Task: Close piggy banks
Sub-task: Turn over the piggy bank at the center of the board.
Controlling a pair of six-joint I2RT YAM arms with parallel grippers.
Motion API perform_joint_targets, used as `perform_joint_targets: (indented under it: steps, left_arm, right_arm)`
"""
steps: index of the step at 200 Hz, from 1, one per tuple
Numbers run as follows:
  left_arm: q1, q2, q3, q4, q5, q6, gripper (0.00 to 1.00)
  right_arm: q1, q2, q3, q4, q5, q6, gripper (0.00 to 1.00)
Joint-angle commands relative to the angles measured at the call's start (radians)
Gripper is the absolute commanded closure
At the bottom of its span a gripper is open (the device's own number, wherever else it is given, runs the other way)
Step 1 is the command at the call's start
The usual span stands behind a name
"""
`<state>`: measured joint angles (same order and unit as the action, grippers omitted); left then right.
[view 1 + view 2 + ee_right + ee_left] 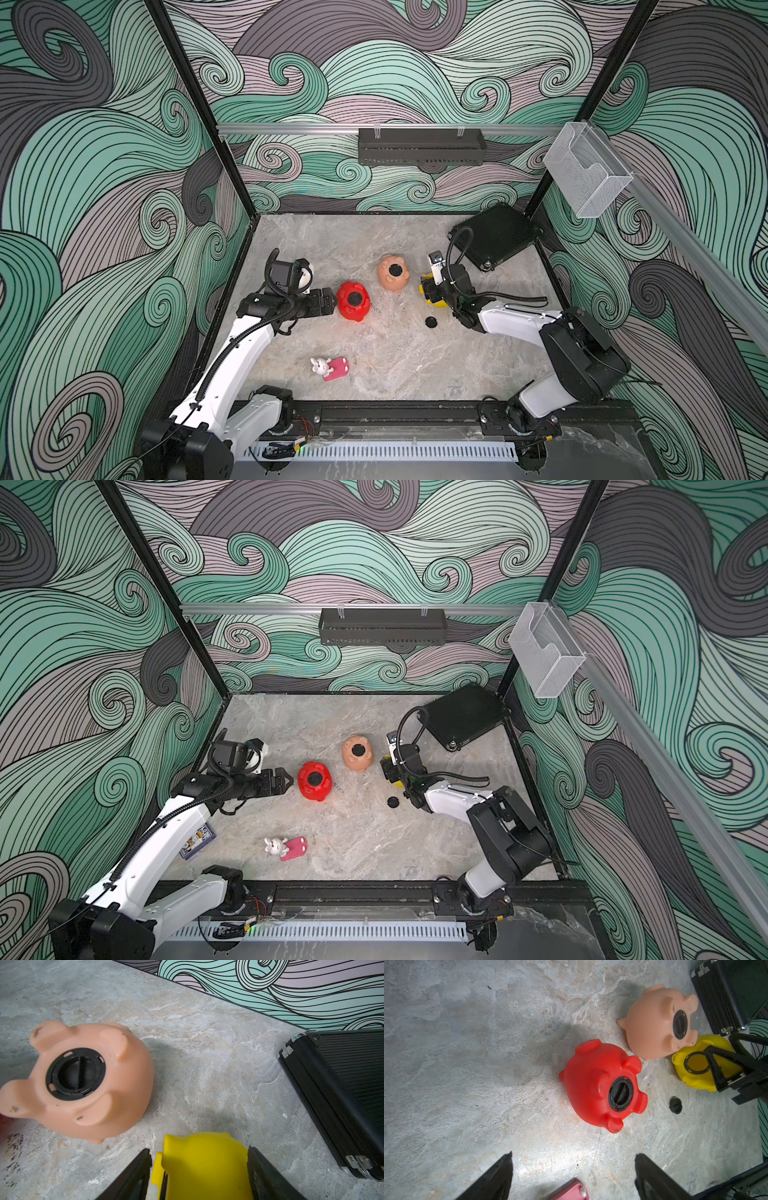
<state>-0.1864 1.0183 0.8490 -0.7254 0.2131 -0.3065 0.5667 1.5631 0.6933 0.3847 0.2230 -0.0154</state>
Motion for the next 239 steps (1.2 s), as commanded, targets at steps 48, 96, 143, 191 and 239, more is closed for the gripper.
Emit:
perform_joint_targets:
  steps: [48, 96, 143, 191, 239]
  left_arm:
    - [0.001, 0.003, 0.022, -0.004, 0.006, -0.006, 0.09]
    - [0.001, 0.008, 0.024, -0.005, 0.003, -0.006, 0.09]
    - [0.001, 0.013, 0.026, -0.006, -0.001, -0.006, 0.09]
    - [0.001, 0.016, 0.025, -0.007, -0.004, -0.008, 0.09]
    - [0.002, 0.019, 0.027, -0.009, -0.006, -0.009, 0.09]
  right_arm:
    - [-0.066, 0.024, -0.056, -0.074, -0.097, 0.15, 0.31]
    - [-0.146, 0.025, -0.072, -0.042, -0.19, 0.259, 0.36]
    - [-0.184, 0.05, -0.074, -0.017, -0.236, 0.331, 0.37]
    - [-0.225, 0.095, -0.08, 0.029, -0.272, 0.467, 0.37]
    - [-0.241, 0.13, -0.071, 0.035, -0.274, 0.578, 0.38]
